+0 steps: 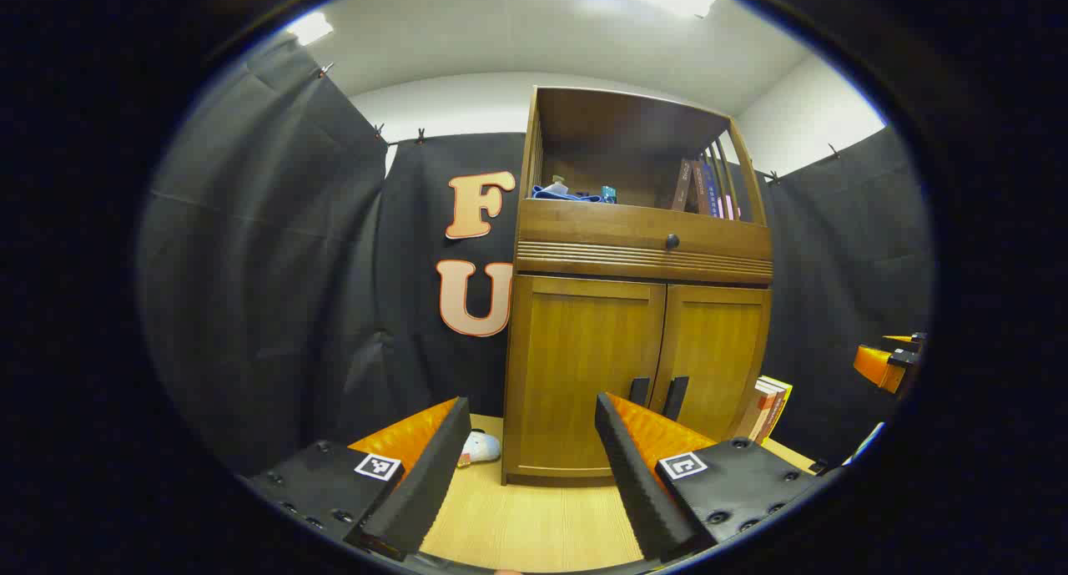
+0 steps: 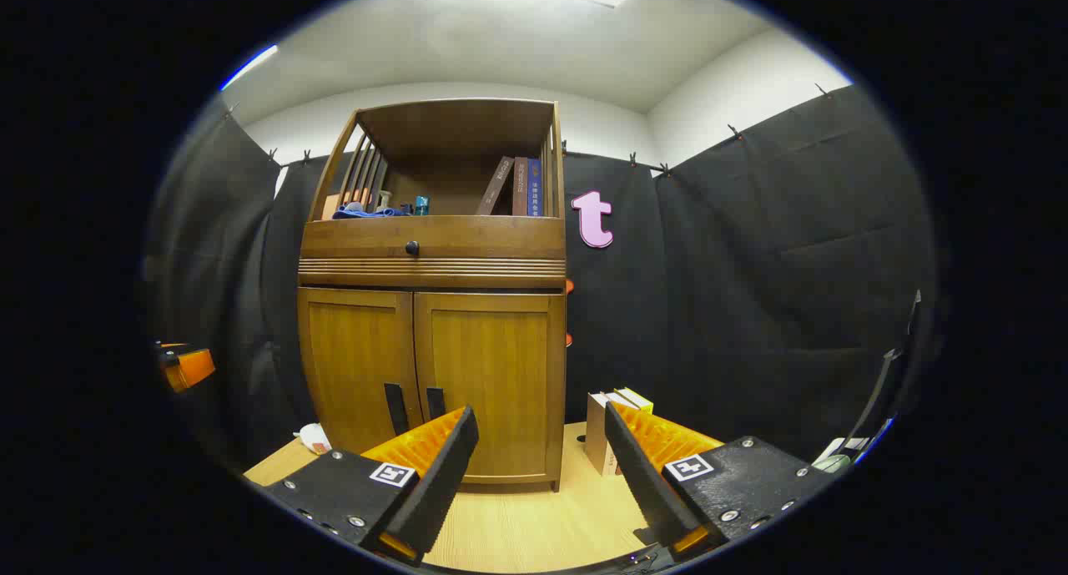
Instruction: Open the right door of the double-door shoe cabinet with the right hand, and open the left door with the left hand.
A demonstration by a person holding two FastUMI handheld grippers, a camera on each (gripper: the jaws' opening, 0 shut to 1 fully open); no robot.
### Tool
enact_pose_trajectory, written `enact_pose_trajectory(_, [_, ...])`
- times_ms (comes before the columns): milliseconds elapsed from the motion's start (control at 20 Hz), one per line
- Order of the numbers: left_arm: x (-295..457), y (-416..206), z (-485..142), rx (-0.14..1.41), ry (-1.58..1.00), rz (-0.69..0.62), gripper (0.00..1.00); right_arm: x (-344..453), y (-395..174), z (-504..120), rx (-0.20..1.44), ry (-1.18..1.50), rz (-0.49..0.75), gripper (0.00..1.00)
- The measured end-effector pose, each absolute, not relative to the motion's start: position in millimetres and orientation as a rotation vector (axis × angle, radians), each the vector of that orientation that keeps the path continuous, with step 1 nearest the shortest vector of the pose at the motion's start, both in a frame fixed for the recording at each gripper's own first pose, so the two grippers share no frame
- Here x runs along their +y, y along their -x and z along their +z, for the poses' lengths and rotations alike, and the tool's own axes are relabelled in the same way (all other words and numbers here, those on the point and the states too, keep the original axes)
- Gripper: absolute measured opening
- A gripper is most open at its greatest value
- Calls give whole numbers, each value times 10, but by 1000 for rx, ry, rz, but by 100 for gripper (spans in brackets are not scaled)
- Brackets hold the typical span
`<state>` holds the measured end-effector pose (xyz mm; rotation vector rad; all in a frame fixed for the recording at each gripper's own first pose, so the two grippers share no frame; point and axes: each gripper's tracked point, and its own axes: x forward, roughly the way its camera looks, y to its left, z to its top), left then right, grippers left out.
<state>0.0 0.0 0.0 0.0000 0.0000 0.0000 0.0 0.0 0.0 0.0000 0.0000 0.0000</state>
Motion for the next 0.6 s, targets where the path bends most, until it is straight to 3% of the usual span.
enact_pose_trajectory(150, [-51, -5, 54, -8, 11, -5, 100, 26, -23, 2, 5, -7, 16, 98])
enact_pose_trajectory(200, [-35, -7, 72, -12, 3, 0, 93, 11, -40, -5, 4, -6, 17, 93])
enact_pose_trajectory(550, [-12, -22, 76, -8, -17, 36, 93, 26, -115, -11, 4, -11, 32, 93])
enact_pose_trajectory(600, [-14, -24, 66, -7, -17, 36, 93, 19, -122, -5, 4, -12, 31, 99])
